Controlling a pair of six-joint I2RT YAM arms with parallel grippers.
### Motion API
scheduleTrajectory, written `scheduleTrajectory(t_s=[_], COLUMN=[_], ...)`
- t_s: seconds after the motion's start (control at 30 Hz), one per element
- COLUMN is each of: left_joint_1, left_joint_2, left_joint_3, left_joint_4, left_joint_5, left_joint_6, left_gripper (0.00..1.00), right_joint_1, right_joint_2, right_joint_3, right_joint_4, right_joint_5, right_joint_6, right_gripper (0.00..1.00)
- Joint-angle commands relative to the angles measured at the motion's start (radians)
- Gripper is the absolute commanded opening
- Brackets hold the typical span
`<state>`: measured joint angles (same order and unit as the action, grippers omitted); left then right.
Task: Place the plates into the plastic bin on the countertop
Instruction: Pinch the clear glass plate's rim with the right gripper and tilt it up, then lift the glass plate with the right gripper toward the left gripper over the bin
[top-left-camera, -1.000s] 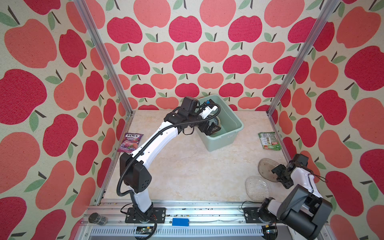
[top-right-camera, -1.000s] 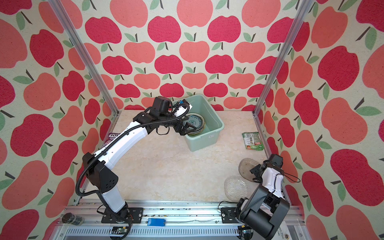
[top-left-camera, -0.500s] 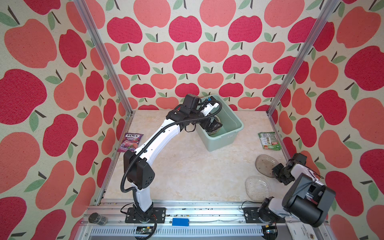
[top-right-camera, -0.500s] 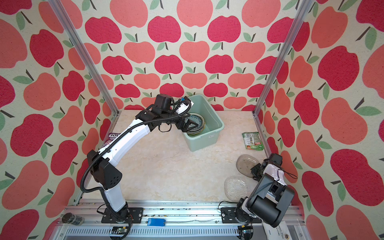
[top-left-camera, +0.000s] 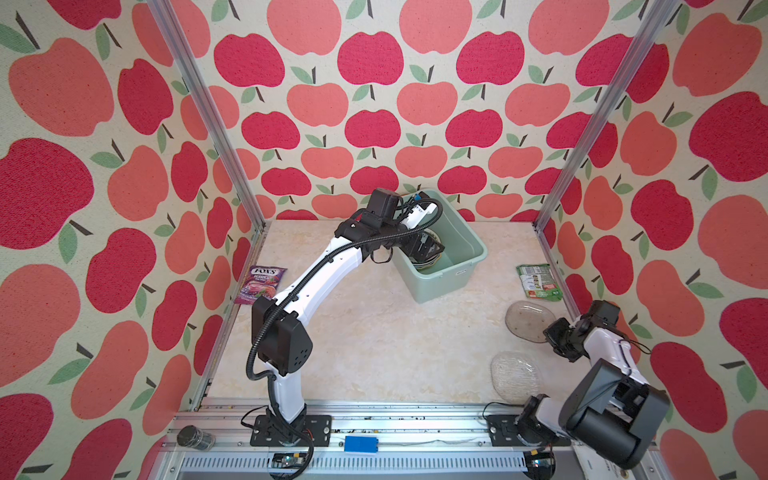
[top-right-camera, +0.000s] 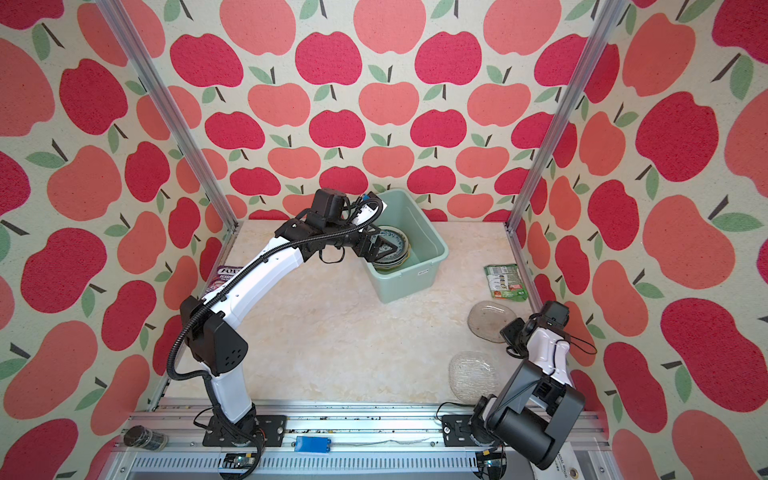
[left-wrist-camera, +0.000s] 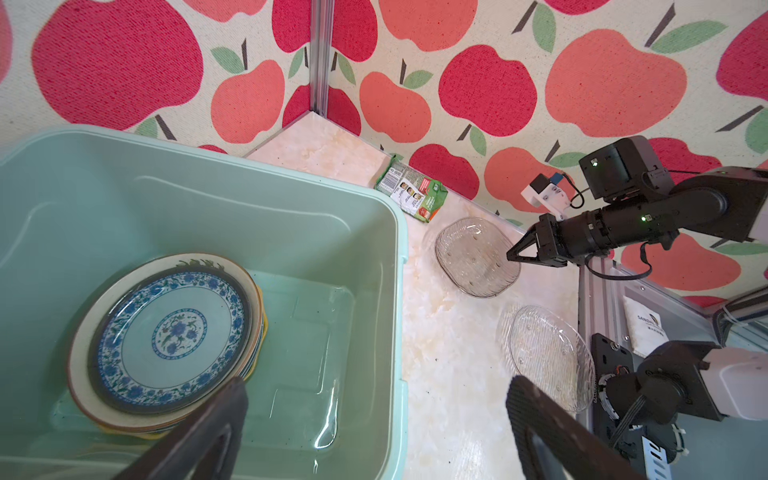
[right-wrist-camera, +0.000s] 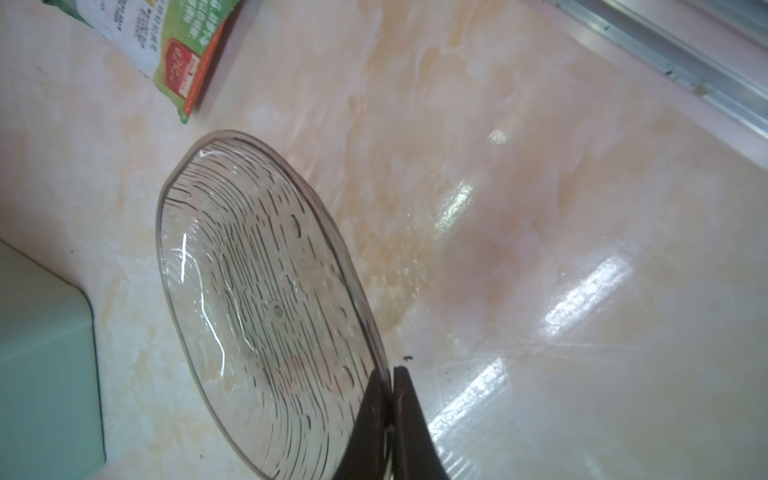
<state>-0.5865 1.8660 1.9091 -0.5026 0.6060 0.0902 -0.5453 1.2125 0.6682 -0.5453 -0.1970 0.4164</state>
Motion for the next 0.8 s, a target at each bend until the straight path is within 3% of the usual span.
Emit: scheduleTrajectory(t_s=[0.0, 0.37, 0.77], left_joint_1=[0.016, 0.089, 0.127], left_joint_2=[-0.022, -0.031, -0.047], left_joint_3=[-0.021, -0.021, -0.105], left_joint_4=[0.082, 0.164, 0.307], left_joint_5=[0.004, 0.038, 0.050], left_joint_6=[-0.054, -0.167, -0.251], left_gripper=[0.99, 0.99, 0.99], right_joint_1=[0.016, 0.124, 0.462], right_joint_2=[-0.064, -0.163, -0.004], right_joint_3=[0.069, 0.310, 0.568], right_joint_4=[-0.077, -0.113, 0.021], right_joint_5=[-0.035, -0.078, -0.016], right_joint_6=[0.021, 0.189, 0.452], right_gripper=[0.00, 0.00, 0.00])
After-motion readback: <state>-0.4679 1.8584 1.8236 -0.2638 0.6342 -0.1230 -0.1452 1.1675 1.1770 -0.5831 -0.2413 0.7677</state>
